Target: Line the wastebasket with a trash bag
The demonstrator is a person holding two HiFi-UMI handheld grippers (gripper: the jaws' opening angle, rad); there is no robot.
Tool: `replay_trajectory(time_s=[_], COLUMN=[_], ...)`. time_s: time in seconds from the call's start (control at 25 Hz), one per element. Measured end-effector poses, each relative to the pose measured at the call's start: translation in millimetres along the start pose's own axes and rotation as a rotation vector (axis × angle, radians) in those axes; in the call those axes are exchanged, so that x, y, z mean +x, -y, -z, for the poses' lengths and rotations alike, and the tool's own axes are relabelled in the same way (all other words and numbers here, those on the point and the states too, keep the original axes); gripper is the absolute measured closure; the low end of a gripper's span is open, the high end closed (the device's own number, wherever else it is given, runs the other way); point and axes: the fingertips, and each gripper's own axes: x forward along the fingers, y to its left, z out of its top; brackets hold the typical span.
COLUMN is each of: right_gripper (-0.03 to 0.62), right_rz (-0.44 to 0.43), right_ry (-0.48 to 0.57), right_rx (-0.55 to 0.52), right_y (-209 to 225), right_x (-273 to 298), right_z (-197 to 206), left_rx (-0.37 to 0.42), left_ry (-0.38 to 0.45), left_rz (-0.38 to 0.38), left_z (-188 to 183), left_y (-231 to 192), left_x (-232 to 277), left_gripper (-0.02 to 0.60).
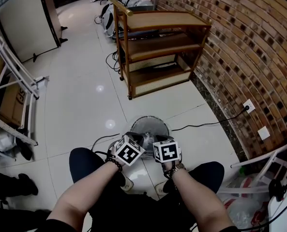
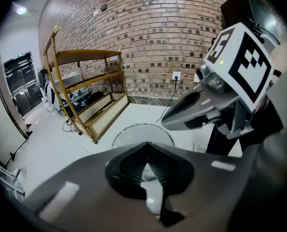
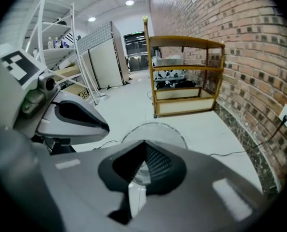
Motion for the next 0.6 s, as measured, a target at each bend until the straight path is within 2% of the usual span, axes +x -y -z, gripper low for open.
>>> replay_trajectory(time_s=[0.24,0.6], right_gripper=[0.592,0.592], right_rz=[-0.008,0.003], right_ry=[0.032,0.047], right_rx=[-0.010,-0.025], right_y=[-5.6,-8.1], right_x=[-6.0,-11.6], right_z=[2.8,6.0], left_rx=[-0.047,-0.040], left_ry=[0.026,0.046], left_rz=[-0.002,-0.003], left_z=[0.0,-5.5], left_y=[7.9,16.2], left_x=[-5.0,-3.5], left_gripper=[0.580,0.580])
